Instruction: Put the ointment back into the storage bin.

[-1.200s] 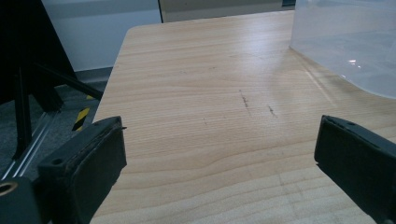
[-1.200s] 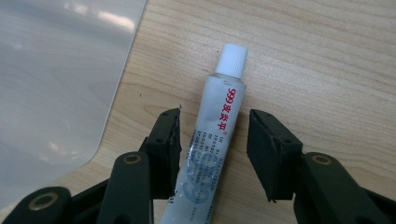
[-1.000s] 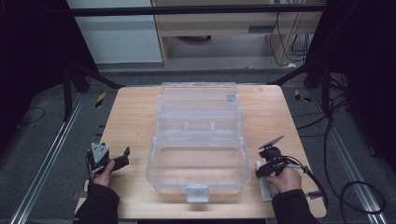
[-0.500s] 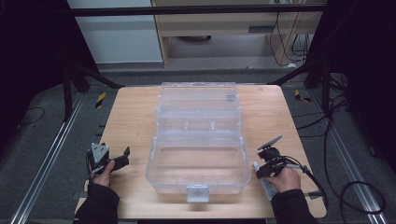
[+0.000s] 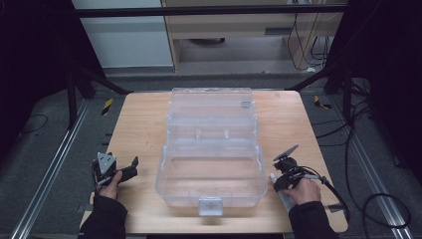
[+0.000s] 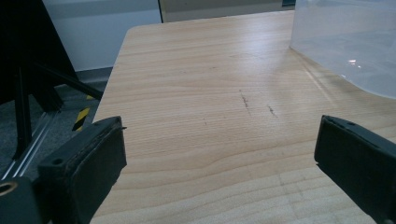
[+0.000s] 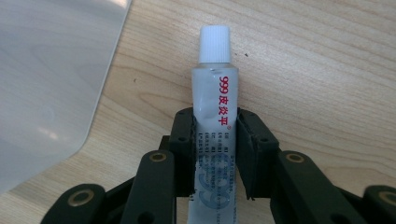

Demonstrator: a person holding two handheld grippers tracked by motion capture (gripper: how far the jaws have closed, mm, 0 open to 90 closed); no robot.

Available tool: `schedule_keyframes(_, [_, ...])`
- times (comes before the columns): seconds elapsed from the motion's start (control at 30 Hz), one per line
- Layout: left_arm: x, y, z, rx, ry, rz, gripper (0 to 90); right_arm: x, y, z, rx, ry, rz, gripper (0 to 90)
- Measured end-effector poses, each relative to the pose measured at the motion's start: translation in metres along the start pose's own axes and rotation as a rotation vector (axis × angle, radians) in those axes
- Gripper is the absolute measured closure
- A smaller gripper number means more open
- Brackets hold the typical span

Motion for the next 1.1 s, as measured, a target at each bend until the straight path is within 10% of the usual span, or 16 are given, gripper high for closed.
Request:
schedule_keyframes(0.43, [0.0, 0.0, 0.0, 0.004, -0.001, 0.0, 1.6, 0.009, 0.029, 0.011, 0.018, -0.001, 0.119, 69.9])
schedule_keyframes(1.1, [0.0, 0.0, 0.0, 0.001, -0.002, 0.0, 1.6, 0.042, 0.094, 0.015, 0.077, 0.058, 0.478, 69.9])
Point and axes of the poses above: each handheld gripper's, and its own axes: y roughly backward along the jaws, x roughly out of its top, z roughly to its right, the point moved 10 cm from there along -y, roughly forward along the jaws, and after that the axes turned 10 degrees about -x, right-handed, at the moved point
